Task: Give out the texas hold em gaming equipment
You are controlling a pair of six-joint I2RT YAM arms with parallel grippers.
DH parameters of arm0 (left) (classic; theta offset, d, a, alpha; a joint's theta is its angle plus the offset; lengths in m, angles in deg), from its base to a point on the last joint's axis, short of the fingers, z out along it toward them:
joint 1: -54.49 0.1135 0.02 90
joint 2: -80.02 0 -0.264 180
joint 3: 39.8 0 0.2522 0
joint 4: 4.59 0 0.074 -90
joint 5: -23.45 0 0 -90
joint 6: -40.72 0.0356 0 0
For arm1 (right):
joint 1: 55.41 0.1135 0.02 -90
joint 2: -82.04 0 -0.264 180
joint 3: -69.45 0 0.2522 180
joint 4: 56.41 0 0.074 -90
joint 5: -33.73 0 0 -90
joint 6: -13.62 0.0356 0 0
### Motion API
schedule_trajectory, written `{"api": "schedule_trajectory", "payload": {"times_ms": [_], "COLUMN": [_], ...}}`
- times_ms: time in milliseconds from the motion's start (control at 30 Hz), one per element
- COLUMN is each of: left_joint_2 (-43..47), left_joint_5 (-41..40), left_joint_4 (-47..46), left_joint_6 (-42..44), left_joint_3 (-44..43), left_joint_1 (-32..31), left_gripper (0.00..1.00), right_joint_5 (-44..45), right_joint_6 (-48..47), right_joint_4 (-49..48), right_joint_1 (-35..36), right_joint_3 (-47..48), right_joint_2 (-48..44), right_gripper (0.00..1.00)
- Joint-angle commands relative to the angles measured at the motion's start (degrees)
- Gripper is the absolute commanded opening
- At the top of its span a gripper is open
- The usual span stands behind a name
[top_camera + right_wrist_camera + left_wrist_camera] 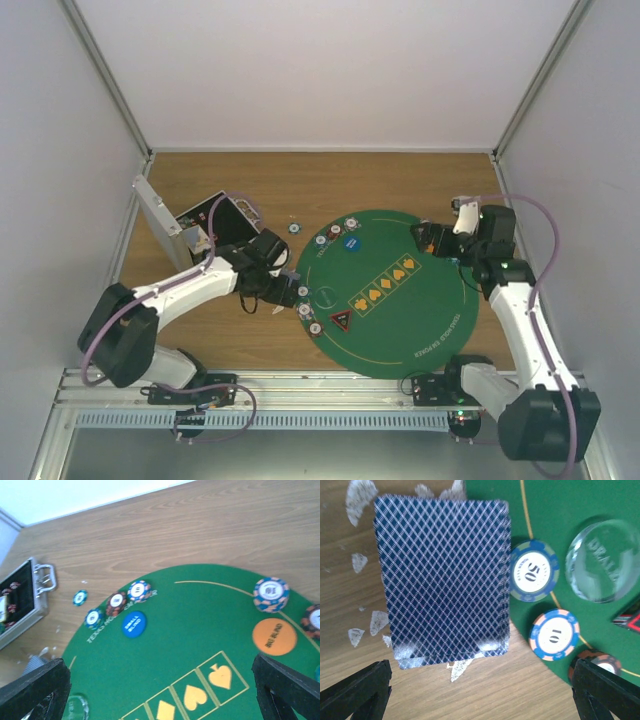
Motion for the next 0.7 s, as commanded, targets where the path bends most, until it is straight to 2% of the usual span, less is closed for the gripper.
{"api": "schedule_trajectory", "payload": {"times_ms": [0,233,667], "left_joint_2": [-3.7,-4.9,-11.7], "left_joint_5": [0.9,-3.4,2.4], "left_joint_4": [-0.6,0.3,-1.0], "left_joint_6": [1.1,-0.3,6.9], "left_joint_3": [-0.5,-1.9,-6.5], "left_joint_1": [0.6,1.4,4.1], "left_gripper": [0.99,0.99,0.99], "right_joint_5": [-7.3,-5.8,-5.1], "right_joint_6": [4.3,5.0,4.7], "right_joint_4": [-8.3,-12.6,-12.7], "right_joint_1": [0.4,0.4,0.4], "right_joint_3": [-6.5,-10.4,-7.4], "right_joint_2": [-5.4,-10.1,-3.8], "right_gripper": [1.00,1.00,1.00]}}
